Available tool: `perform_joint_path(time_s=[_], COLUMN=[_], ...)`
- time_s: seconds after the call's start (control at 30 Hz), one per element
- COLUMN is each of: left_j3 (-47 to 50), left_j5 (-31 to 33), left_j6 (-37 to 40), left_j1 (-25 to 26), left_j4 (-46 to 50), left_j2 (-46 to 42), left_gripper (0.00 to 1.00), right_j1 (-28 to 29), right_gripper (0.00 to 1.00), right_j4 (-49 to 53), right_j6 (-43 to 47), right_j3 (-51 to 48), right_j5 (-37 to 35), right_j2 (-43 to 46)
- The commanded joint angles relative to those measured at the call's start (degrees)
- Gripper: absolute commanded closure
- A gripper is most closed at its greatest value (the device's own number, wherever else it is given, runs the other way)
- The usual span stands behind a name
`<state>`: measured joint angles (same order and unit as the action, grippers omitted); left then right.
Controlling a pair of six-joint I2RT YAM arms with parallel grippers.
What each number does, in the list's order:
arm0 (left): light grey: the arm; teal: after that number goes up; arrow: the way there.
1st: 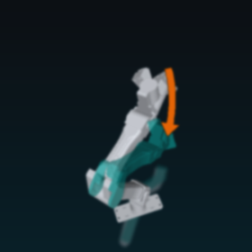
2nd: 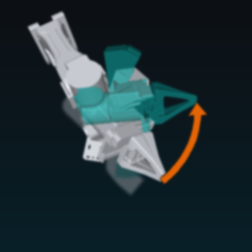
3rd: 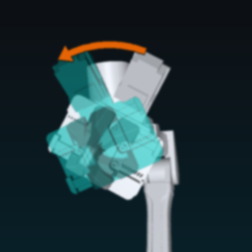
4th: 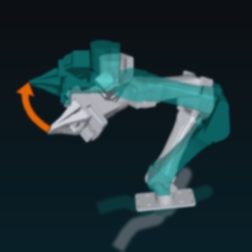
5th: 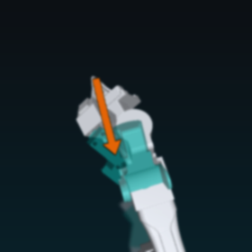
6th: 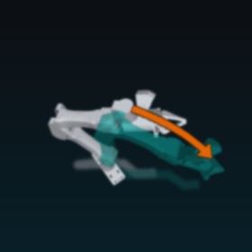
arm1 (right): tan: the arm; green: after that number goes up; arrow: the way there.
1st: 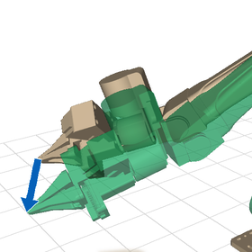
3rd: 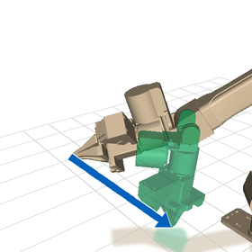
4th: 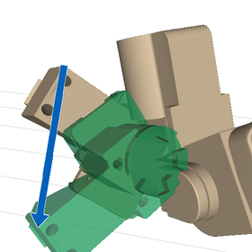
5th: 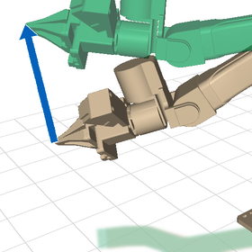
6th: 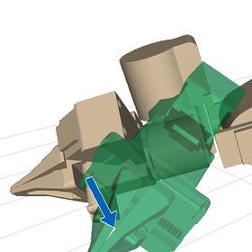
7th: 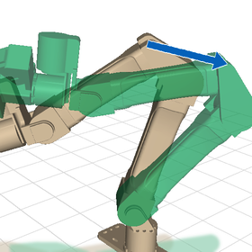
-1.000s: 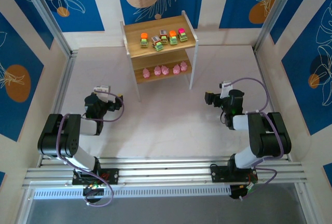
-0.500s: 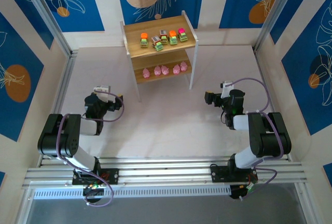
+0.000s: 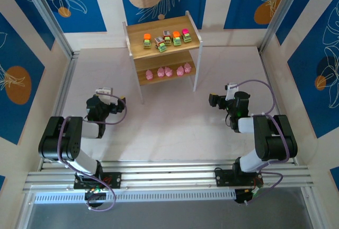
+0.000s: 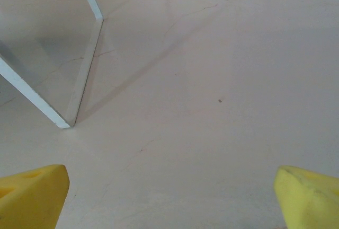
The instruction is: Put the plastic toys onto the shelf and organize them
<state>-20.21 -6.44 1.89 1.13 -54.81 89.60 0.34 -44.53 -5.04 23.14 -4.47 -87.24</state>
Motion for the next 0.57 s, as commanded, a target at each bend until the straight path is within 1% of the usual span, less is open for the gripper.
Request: perform_joint_path(time_s=[0.0, 0.53], left_j3=[-0.88, -1.01], left_j5=[-1.31, -0.77], left_j6=[0.22, 0.31], left_j1=[-0.68, -0.42], left_j4=[0.05, 0.44], left_j2=[0.09, 0.14], left_gripper=[0.00, 0.00], right_j1=[-0.34, -0.34], right_gripper=[0.01, 0.01], right_j4=[-1.18, -1.17], right_j6=[-0.50, -0.50], right_j3=[0.97, 1.00], right_j5=[0.78, 0.78], right_j2=[-0.03, -0.03])
